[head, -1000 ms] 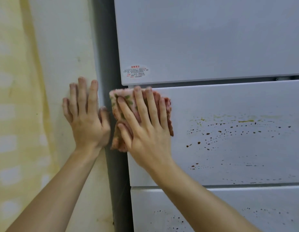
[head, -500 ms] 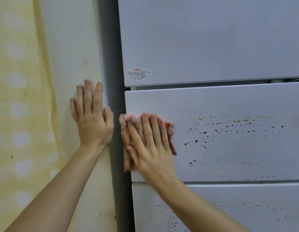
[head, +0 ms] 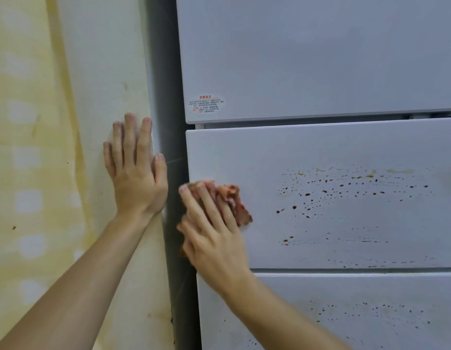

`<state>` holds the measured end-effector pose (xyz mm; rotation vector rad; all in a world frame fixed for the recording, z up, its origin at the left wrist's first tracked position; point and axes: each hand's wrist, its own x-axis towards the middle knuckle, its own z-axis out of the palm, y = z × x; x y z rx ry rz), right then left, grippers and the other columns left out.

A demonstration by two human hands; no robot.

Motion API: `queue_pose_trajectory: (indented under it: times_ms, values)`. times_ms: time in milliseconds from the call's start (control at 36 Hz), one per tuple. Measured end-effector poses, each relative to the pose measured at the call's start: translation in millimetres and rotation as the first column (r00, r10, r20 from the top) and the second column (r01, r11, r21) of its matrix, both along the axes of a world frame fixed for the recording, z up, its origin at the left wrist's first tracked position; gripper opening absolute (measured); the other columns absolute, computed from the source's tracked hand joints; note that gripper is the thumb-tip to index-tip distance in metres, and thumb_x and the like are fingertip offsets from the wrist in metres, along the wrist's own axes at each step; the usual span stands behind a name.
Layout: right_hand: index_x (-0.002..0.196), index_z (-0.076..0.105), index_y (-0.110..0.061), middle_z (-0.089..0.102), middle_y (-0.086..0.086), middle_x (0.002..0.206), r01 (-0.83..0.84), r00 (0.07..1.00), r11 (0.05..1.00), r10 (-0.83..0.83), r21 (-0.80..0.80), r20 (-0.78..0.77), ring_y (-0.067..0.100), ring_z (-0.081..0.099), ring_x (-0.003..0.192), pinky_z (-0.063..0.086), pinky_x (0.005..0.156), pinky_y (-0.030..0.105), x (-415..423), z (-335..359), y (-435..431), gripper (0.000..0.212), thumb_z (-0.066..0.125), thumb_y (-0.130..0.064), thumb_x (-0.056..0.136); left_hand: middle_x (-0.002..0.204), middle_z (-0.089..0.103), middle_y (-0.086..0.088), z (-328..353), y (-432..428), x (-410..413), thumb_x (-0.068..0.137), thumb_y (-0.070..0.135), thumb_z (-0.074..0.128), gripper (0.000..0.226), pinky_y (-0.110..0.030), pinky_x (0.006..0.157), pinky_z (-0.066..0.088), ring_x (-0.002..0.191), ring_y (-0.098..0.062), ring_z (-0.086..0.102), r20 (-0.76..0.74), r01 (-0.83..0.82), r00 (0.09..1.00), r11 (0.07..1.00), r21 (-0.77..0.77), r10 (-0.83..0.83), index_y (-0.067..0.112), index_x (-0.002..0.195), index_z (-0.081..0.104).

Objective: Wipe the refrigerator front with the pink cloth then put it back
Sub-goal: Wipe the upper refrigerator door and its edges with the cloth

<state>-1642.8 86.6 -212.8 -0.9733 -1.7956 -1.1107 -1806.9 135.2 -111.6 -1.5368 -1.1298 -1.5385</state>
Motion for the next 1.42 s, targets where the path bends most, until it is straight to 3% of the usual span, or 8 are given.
queue_pose_trajectory:
  times_ms: [139, 250, 389, 500, 667, 861, 1222, 1417]
  values:
    - [0.111, 0.074, -0.030, 0.022, 0.005, 0.174, -0.008, 0.985, 0.999, 0.015, -0.046, 0.172, 0.027, 0.012, 0.162, 0.014, 0.131, 0.047, 12, -27, -1, 0.020, 0.058, -0.031, 0.100, 0.176, 0.009, -0.005, 0, -1, 0, 0.105, 0.030, 0.036, 0.065, -0.051, 0.131, -0.001, 0.163, -0.026, 0.003, 0.002, -0.008, 1.000, 1.000, -0.016, 0.008, 0.023, 0.167, 0.019]
    - [0.147, 0.057, -0.019, 0.017, 0.009, 0.174, 0.045, 0.974, 0.998, -0.051, 0.034, 0.222, 0.031, 0.008, 0.163, 0.007, 0.132, 0.048, 22, 6, -1, 0.051, 0.057, -0.035, 0.099, 0.176, 0.008, -0.004, 0, -1, 0, 0.105, 0.030, 0.036, 0.065, -0.051, 0.131, -0.001, 0.163, -0.026, 0.001, -0.007, -0.006, 1.000, 1.000, -0.024, 0.006, 0.023, 0.167, 0.018]
    - [0.163, 0.035, -0.022, 0.022, 0.017, 0.172, 0.089, 0.994, 0.988, -0.080, 0.129, -0.070, 0.038, 0.014, 0.161, 0.008, 0.131, 0.053, 29, 120, 1, 0.071, 0.048, -0.040, 0.095, 0.176, 0.006, -0.006, -2, 2, -2, 0.105, 0.028, 0.038, 0.067, -0.057, 0.130, 0.003, 0.163, -0.027, 0.001, -0.021, -0.013, 1.000, 1.000, -0.012, 0.012, 0.022, 0.167, 0.016]
    - [0.165, 0.029, -0.016, 0.020, 0.018, 0.172, 0.128, 0.979, 0.978, -0.098, 0.163, -0.178, 0.037, 0.014, 0.161, 0.013, 0.130, 0.056, 37, 150, 2, 0.069, 0.046, -0.047, 0.106, 0.176, 0.006, -0.005, -1, 1, 0, 0.104, 0.027, 0.039, 0.068, -0.056, 0.130, 0.002, 0.163, -0.025, 0.000, -0.020, -0.005, 1.000, 1.000, -0.016, 0.005, 0.022, 0.167, 0.016]
    - [0.164, 0.028, -0.008, 0.021, 0.013, 0.173, 0.083, 0.990, 0.986, -0.065, 0.142, -0.125, 0.033, 0.015, 0.161, 0.018, 0.131, 0.051, 42, 48, -3, 0.058, 0.041, -0.031, 0.113, 0.175, 0.011, -0.003, 1, -3, 4, 0.103, 0.028, 0.038, 0.066, -0.052, 0.130, 0.001, 0.163, -0.024, 0.004, 0.039, 0.028, 0.999, 0.999, -0.030, -0.026, 0.023, 0.166, 0.022]
    - [0.164, 0.029, -0.013, 0.020, 0.011, 0.173, 0.113, 0.994, 0.991, -0.112, 0.071, -0.014, 0.029, 0.020, 0.161, 0.013, 0.132, 0.046, 74, -43, -13, 0.068, 0.053, -0.043, 0.108, 0.174, 0.010, -0.013, -15, -15, 29, 0.102, 0.023, 0.043, 0.067, -0.054, 0.129, 0.001, 0.162, -0.031, 0.003, -0.062, 0.018, 0.998, 0.999, 0.050, -0.015, 0.024, 0.166, 0.023]
    - [0.165, 0.016, -0.001, 0.010, 0.022, 0.173, 0.174, 0.956, 0.976, -0.134, 0.134, -0.261, 0.036, 0.009, 0.162, 0.004, 0.132, 0.051, 71, 109, -11, 0.073, 0.033, -0.049, 0.113, 0.172, 0.018, -0.013, -29, -23, 64, 0.102, 0.023, 0.038, 0.062, -0.054, 0.128, 0.010, 0.160, -0.031, 0.011, -0.090, 0.094, 0.992, 0.996, 0.013, -0.092, 0.020, 0.163, 0.030]
    - [0.165, 0.023, -0.008, 0.017, 0.022, 0.171, 0.123, 0.978, 0.979, -0.092, 0.162, -0.185, 0.038, 0.014, 0.160, 0.008, 0.132, 0.051, 71, 74, -5, 0.060, 0.039, -0.035, 0.114, 0.170, 0.025, -0.017, -28, -28, 69, 0.100, 0.013, 0.047, 0.061, -0.057, 0.127, 0.017, 0.159, -0.034, 0.016, -0.128, 0.047, 0.991, 0.996, 0.080, -0.037, 0.017, 0.160, 0.040]
